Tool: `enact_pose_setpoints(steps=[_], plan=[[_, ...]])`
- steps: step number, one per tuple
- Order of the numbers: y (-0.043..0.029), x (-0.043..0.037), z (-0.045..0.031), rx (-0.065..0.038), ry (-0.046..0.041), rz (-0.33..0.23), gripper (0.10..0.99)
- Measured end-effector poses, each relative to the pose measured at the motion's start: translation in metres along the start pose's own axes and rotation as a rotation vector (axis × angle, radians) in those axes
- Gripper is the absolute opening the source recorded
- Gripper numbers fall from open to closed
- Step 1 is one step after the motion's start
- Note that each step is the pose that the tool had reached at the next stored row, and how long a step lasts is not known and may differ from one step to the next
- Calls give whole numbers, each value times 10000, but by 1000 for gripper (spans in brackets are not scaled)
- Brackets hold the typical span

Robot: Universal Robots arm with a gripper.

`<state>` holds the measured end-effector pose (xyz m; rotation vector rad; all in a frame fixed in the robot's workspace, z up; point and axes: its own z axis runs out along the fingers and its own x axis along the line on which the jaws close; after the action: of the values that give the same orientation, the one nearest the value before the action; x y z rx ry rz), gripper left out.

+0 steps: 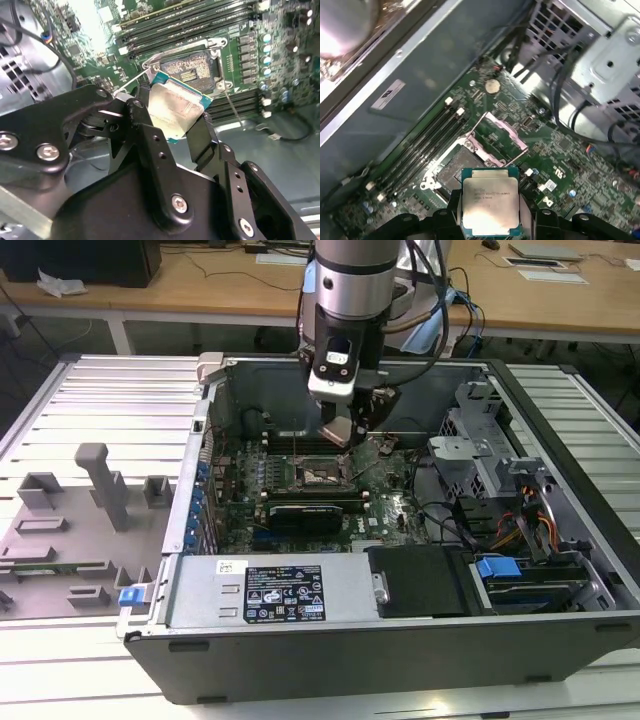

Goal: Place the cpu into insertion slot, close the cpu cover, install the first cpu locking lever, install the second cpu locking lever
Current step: 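Place the cpu into insertion slot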

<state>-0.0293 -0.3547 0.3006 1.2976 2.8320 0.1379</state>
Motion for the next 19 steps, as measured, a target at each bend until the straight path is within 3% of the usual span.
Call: enact_pose_setpoints(steps=[10,13,19], plan=[[-3,-1,39,-38,-225,2492,541],[-5,-1,58,-54,-317,3504,541],[-7,-1,81,-71,-411,4540,541]])
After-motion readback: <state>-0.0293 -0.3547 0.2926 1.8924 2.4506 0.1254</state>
